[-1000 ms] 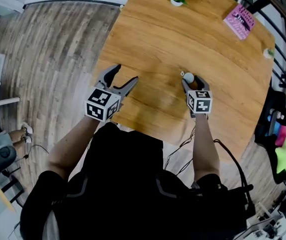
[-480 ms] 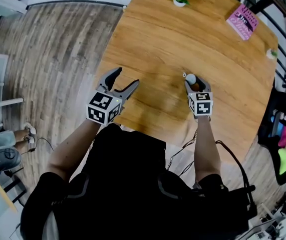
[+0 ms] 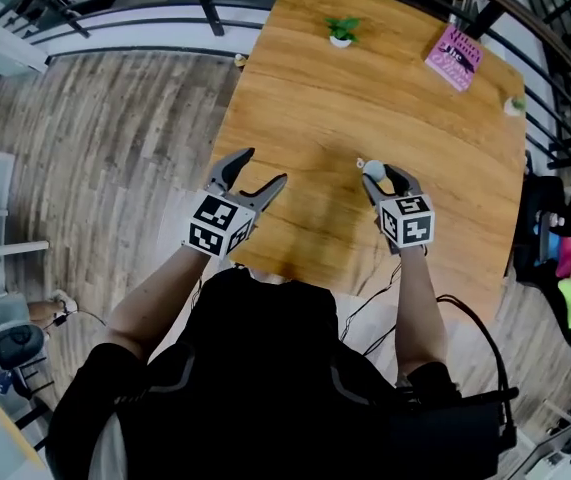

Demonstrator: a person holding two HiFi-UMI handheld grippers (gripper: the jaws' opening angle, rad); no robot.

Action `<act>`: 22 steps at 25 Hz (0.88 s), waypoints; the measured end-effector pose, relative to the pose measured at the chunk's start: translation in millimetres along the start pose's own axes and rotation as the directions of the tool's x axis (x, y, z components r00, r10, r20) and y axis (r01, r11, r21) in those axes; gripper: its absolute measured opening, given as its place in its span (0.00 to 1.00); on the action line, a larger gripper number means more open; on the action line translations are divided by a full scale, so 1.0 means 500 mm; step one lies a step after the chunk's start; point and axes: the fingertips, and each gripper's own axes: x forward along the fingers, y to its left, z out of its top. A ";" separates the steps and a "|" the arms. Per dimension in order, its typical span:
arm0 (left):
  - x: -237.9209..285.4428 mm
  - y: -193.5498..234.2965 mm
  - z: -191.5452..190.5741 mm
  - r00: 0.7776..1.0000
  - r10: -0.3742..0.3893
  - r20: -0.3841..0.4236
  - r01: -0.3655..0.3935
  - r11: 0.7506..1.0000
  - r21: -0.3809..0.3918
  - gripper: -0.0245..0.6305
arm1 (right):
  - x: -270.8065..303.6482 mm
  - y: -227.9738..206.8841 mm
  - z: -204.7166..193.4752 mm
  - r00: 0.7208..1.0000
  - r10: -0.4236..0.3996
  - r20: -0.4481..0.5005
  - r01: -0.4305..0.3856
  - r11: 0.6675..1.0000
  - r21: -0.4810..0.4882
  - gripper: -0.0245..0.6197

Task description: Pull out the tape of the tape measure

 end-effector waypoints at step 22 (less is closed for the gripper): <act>-0.073 -0.162 0.210 0.922 -0.340 0.183 0.147 0.748 0.647 0.42 | -0.252 0.254 0.309 0.992 0.033 0.119 -0.026 0.998 -0.065 0.37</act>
